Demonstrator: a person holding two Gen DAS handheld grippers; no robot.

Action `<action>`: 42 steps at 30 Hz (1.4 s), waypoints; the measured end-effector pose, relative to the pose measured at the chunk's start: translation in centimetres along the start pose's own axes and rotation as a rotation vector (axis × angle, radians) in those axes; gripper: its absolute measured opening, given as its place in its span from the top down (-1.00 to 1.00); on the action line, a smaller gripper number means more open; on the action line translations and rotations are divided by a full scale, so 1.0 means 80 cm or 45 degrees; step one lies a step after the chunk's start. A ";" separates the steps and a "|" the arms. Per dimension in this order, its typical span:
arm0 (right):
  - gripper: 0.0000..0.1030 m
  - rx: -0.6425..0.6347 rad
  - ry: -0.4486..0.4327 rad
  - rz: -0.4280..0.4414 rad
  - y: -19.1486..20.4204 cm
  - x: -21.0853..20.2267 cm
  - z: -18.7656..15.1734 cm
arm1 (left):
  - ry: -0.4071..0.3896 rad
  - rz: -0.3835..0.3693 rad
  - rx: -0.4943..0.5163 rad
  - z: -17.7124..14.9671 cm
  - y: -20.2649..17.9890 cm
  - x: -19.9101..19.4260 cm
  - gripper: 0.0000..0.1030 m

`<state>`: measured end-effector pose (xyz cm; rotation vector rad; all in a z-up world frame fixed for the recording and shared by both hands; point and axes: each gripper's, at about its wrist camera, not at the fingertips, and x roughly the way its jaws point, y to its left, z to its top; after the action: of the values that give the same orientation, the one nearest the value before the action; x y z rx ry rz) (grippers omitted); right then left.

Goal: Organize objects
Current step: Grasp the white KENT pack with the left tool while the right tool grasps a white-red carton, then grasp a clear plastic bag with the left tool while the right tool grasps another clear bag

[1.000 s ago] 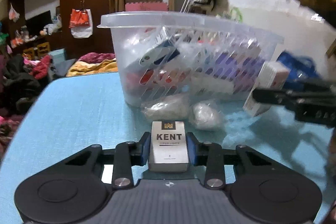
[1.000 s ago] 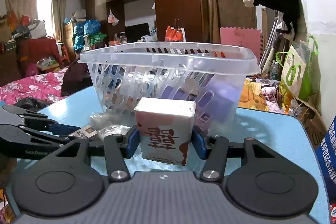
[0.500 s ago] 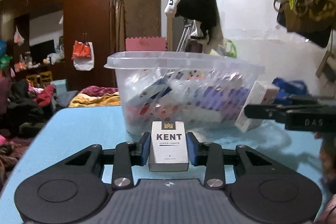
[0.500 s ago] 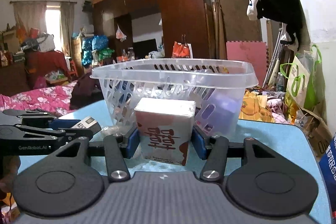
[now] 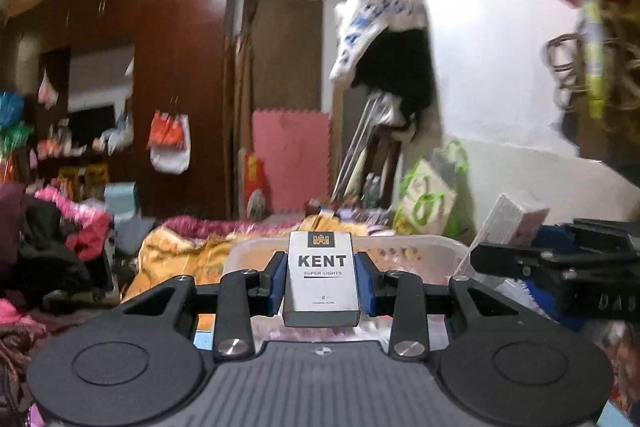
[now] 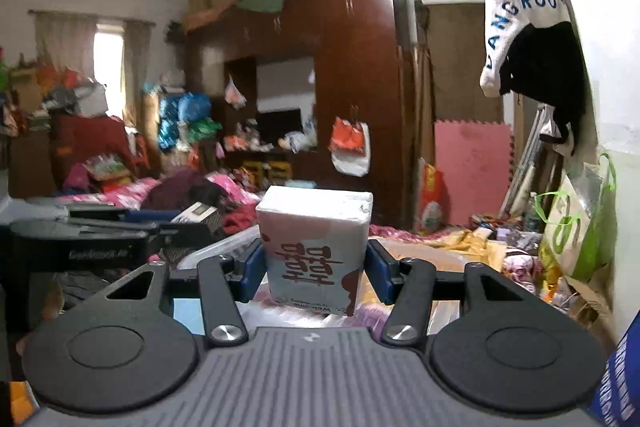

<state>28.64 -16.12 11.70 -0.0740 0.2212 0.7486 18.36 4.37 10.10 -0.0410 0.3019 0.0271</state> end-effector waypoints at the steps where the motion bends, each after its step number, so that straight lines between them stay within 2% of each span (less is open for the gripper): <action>1: -0.12 -0.012 0.027 -0.016 -0.002 0.016 0.002 | 0.027 0.005 -0.014 0.005 0.002 0.018 0.22; 2: -0.14 -0.021 0.053 -0.033 -0.003 0.030 0.002 | 0.048 0.010 -0.022 0.005 0.004 0.031 0.17; 4: -0.58 -0.031 0.081 -0.091 -0.006 0.047 -0.002 | 0.099 0.023 -0.011 0.003 0.005 0.057 -0.36; 5: -0.83 -0.047 0.084 -0.123 -0.005 0.051 -0.003 | 0.107 0.036 -0.021 -0.001 0.008 0.063 -0.41; 8: -0.86 -0.020 0.031 -0.100 -0.005 0.025 -0.010 | 0.111 0.010 -0.017 -0.010 0.015 0.055 -0.41; 9: -0.99 0.000 0.013 -0.070 -0.006 0.013 -0.012 | 0.089 0.007 -0.024 -0.014 0.018 0.045 -0.41; 10: -1.00 0.018 -0.010 -0.041 -0.005 -0.002 -0.017 | 0.072 0.014 -0.032 -0.018 0.021 0.032 -0.41; 11: -1.00 0.021 -0.026 -0.013 -0.003 -0.016 -0.021 | 0.055 0.012 -0.031 -0.025 0.023 0.016 -0.41; 14: -1.00 -0.026 -0.002 0.080 0.012 -0.041 -0.045 | -0.008 -0.054 -0.025 -0.048 0.031 -0.026 -0.66; 17: -1.00 -0.102 0.125 0.115 0.029 -0.026 -0.079 | -0.004 -0.052 -0.026 -0.077 0.039 -0.049 -0.68; 21: -0.99 -0.110 0.330 0.147 0.040 0.032 -0.122 | 0.114 -0.063 -0.032 -0.118 0.052 -0.042 -0.68; 24: -0.87 -0.054 0.429 0.178 0.042 0.072 -0.134 | 0.184 -0.046 -0.045 -0.135 0.065 -0.025 -0.68; 26: -0.82 -0.041 0.472 0.157 0.044 0.089 -0.138 | 0.202 -0.048 -0.066 -0.141 0.070 -0.017 -0.68; 28: -0.64 -0.051 0.493 0.128 0.045 0.095 -0.141 | 0.220 -0.057 -0.078 -0.145 0.072 -0.012 -0.68; 30: -0.18 -0.030 0.521 0.144 0.038 0.097 -0.145 | 0.236 -0.054 -0.069 -0.148 0.069 -0.007 -0.68; 35: -0.19 -0.035 0.483 0.098 0.017 0.066 -0.152 | 0.279 -0.050 -0.049 -0.154 0.049 0.007 -0.68; 42: -0.20 0.085 0.414 0.064 -0.028 0.013 -0.167 | 0.375 -0.055 0.034 -0.163 0.006 0.037 -0.68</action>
<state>28.61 -19.03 -1.59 -0.1272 0.5593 0.7764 17.29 4.34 -3.23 -0.0252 0.5957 -0.0261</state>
